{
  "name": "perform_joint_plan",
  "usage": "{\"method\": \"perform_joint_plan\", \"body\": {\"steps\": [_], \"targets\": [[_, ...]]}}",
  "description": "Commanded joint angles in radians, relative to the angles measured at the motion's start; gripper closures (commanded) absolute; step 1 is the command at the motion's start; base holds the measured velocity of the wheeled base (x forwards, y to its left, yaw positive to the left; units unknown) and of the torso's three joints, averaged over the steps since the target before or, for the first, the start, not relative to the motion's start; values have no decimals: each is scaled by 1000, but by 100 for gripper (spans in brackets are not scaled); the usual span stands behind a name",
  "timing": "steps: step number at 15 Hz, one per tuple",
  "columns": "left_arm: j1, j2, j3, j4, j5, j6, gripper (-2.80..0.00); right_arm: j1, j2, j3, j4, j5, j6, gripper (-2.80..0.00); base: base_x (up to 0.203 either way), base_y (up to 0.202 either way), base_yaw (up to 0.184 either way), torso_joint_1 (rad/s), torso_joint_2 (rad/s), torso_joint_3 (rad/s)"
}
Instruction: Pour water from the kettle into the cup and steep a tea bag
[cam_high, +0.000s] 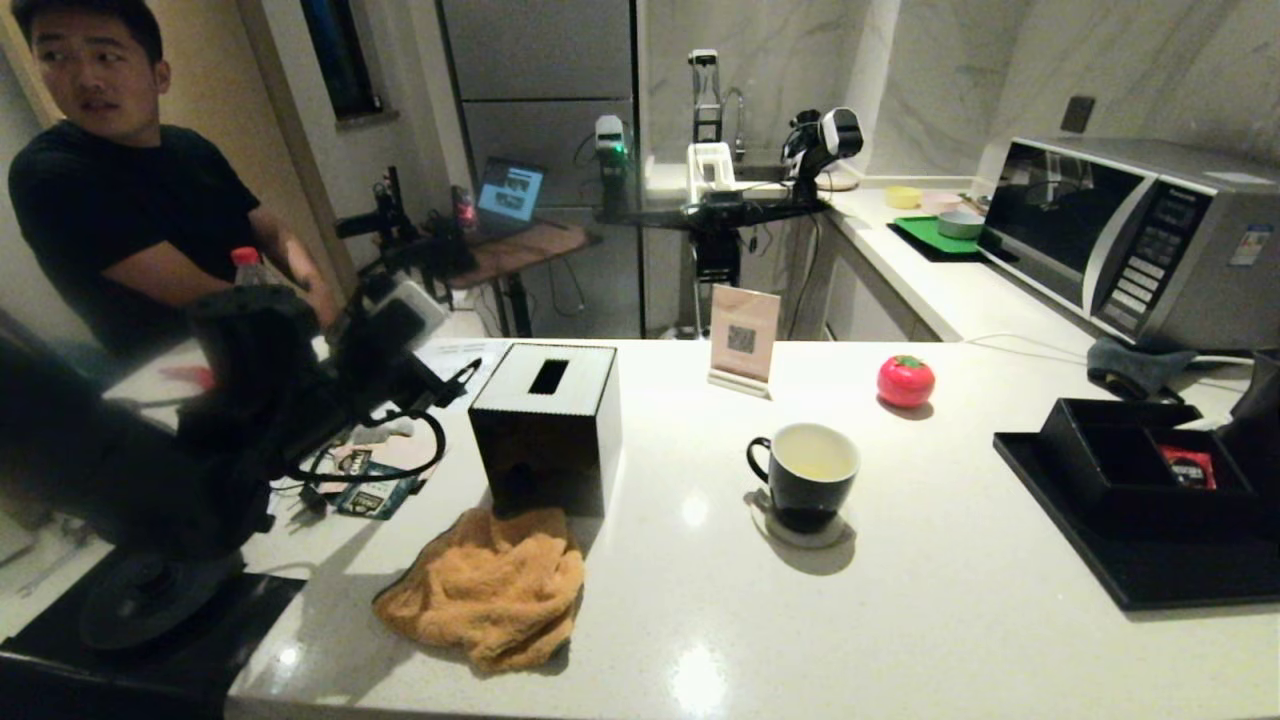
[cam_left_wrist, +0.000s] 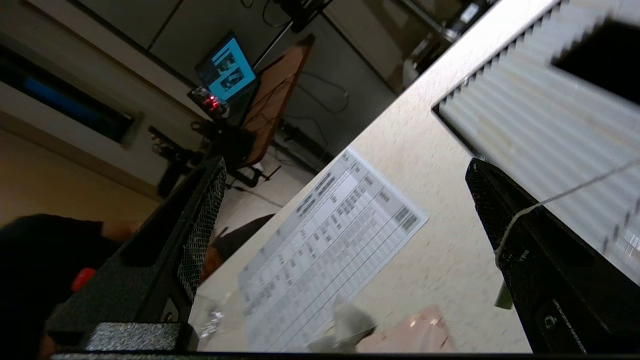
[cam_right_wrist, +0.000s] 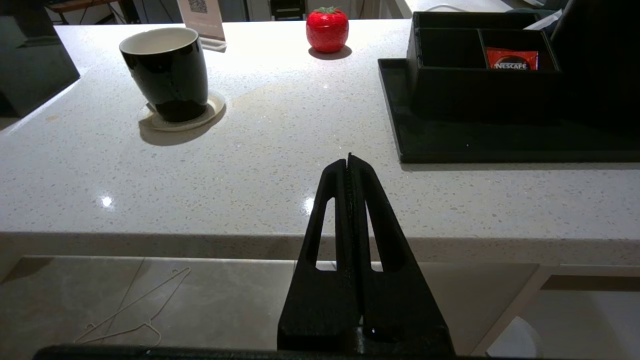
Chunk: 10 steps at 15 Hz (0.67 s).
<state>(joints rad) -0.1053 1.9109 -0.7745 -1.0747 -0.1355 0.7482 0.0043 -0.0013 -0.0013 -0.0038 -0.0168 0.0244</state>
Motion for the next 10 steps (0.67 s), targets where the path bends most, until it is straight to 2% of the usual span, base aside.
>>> {"method": "perform_joint_plan", "body": {"steps": [1,6,10], "targets": [[5,-9,21,30,-2,65,-280,0,1,0,-1,0,0,0,0,0,0,0,0,0],[35,-49,1,173,-4,230,-280,0,1,0,-1,0,0,0,0,0,0,0,0,0],[60,-48,-10,183,-4,265,-280,0,1,0,-1,0,0,0,0,0,0,0,0,0]]}}
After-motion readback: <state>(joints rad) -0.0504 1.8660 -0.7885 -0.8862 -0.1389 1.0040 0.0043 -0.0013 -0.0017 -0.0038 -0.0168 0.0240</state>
